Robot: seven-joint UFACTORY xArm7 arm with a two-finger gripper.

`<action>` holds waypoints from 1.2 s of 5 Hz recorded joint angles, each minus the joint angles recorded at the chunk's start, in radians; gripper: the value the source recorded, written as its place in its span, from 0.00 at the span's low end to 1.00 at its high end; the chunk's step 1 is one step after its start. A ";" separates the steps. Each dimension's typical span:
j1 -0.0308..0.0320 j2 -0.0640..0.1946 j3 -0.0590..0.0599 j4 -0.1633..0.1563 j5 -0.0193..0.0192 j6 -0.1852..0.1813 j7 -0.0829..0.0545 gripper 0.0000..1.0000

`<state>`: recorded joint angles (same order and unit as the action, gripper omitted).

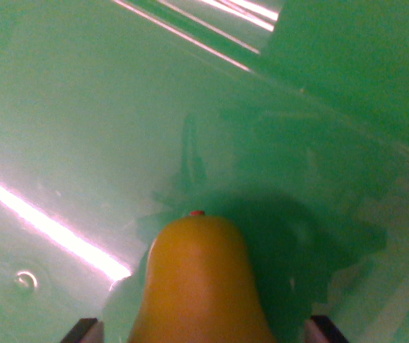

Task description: Pick fruit

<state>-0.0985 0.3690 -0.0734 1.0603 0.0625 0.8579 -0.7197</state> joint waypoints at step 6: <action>0.0011 -0.036 -0.002 0.076 -0.0047 0.112 0.005 1.00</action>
<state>-0.0974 0.3328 -0.0755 1.1365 0.0578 0.9701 -0.7148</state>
